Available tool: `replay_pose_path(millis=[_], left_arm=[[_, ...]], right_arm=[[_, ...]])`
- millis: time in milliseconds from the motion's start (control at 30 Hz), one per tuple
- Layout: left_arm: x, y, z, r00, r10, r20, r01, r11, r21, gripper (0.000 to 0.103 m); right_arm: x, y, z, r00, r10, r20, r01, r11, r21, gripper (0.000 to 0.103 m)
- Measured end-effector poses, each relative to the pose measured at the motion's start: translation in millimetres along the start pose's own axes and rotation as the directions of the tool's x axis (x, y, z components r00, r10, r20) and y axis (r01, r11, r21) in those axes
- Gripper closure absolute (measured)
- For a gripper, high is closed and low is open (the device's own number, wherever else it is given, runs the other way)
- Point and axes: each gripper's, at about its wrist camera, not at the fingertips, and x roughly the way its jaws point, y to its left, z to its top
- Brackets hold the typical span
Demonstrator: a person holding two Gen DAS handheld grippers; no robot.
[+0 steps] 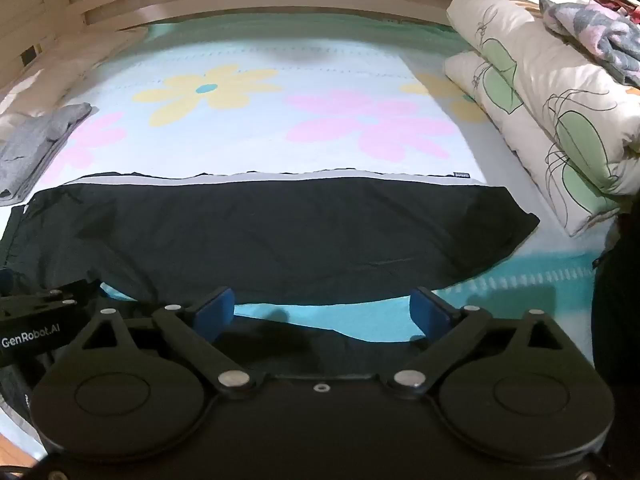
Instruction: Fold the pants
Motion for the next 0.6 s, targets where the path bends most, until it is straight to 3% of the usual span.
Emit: replay_pose_path(millis=[133,600], left_arm=[[-4,-5,-3,1.0,0.002,0.022,-0.002,1.0,0.003,0.016],[4,1,-1,1.0,-0.006,-0.014,0.006,1.0,-0.007,0.016]], right_arm=[[-1,-2,4,1.0,0.007,-0.011,-0.007,1.0,-0.002,0.008],[7,-2,-2,0.999,0.022,-0.031,-0.022,1.0,0.011,0.008]])
